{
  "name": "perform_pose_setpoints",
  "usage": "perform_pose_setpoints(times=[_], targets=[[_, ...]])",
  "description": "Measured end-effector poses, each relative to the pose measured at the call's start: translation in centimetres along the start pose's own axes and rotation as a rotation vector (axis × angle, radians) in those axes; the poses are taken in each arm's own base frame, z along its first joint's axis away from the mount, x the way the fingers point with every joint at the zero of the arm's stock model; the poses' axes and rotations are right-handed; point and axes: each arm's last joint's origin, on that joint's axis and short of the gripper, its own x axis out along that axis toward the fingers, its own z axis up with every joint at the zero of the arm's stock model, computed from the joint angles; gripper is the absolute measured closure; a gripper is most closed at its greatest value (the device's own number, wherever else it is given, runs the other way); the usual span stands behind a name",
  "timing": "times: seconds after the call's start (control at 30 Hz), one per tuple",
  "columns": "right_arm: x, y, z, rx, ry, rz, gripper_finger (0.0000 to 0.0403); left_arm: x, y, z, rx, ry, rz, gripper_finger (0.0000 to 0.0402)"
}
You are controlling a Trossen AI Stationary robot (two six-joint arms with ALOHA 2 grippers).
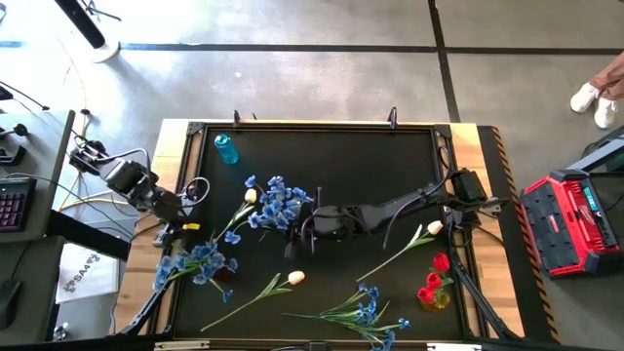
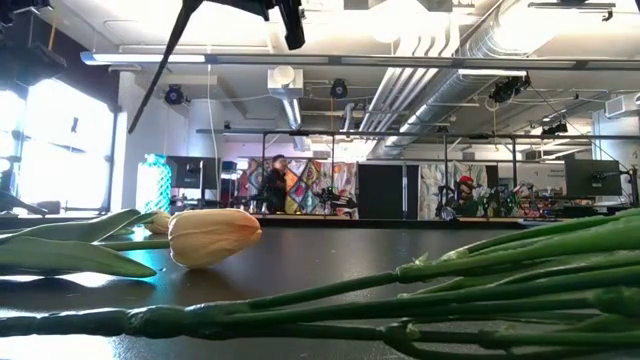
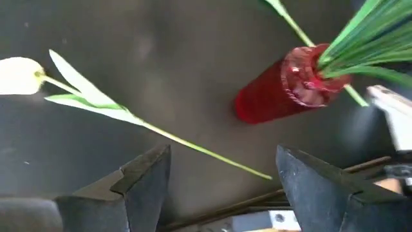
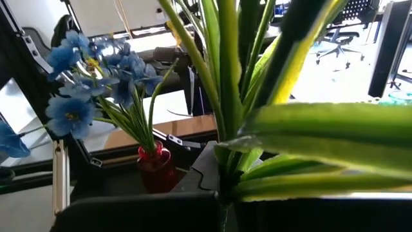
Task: Sort flowers into vase by color
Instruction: Put the top blue flowers into the red vase
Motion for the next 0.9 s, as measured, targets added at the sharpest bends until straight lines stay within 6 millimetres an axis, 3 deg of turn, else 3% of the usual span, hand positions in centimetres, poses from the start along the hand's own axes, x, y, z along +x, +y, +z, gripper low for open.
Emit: perform_pose_setpoints(times=[0.37,0.67,0.9], targets=[[0.0,-0.2,-0.5,-0.023,0.048,-0.011,0.0403,0.5,1.7,-1.9,-0.21,0.074,0.427,0.0133],[0.1,-0.4,-0.4,-0.042,0.047,-0.015,0.0403,-0.8,1.9,-2.0,-0.41,0.018,0.485,0.0139],[0.2,-0.6,-0.4,-0.04,0.05,0.002,0.0403,-3.0,1.7,-1.1,-0.259,-0.042,0.489,0.0143]])
